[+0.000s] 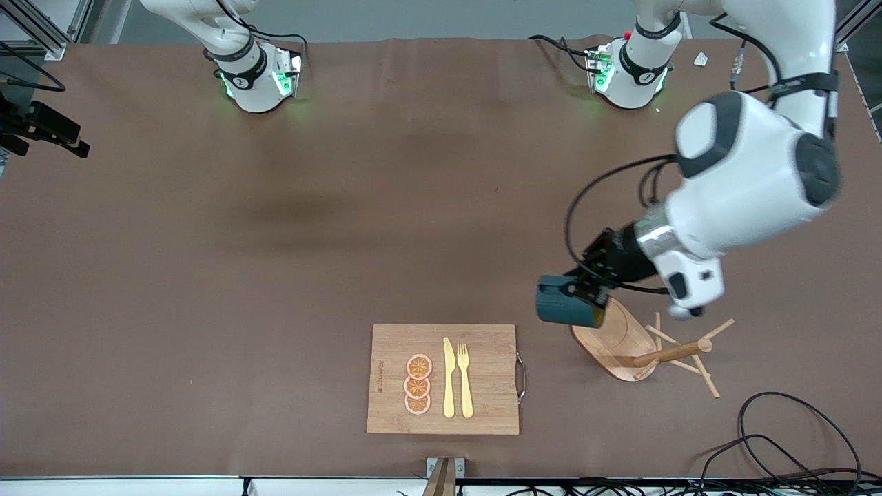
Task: Pass cup and hang on rack
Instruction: 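Lift the teal mug with the left gripper toward the wooden stand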
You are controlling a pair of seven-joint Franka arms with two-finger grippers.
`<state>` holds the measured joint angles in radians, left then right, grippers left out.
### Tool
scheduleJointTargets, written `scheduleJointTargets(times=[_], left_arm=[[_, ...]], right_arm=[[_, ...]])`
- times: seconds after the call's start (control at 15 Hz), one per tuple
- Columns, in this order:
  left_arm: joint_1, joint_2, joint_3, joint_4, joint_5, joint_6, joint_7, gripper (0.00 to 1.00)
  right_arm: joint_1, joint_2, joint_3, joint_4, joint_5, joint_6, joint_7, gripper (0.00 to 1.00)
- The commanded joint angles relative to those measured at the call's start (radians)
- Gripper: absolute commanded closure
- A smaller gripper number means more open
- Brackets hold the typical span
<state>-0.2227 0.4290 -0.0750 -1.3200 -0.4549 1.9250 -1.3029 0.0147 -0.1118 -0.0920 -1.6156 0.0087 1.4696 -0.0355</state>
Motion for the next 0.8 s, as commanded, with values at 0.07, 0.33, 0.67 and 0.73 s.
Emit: scheduleJointTargets(times=[0.07,0.33,0.67,0.73], left_arm=[[0.124,-0.001,-0.009,-0.018,-0.201,-0.056,0.181,1.0],[0.232,0.042,-0.009,-0.016,-0.368,-0.164,0.256,1.0],[0.278,0.085,-0.009,-0.016,-0.508,-0.221,0.3,1.0],[0.279,0.085,-0.009,-0.018,-0.51,-0.224,0.304,1.0]], right_arm=[[0.001,-0.025,0.0,-0.007,0.001,-0.02,-0.035,0.0],[-0.001,-0.025,0.001,0.008,-0.001,-0.04,-0.03,0.0],[-0.006,-0.025,0.001,0.003,-0.001,-0.054,-0.027,0.0],[-0.006,-0.025,0.001,0.003,-0.001,-0.054,-0.027,0.0]])
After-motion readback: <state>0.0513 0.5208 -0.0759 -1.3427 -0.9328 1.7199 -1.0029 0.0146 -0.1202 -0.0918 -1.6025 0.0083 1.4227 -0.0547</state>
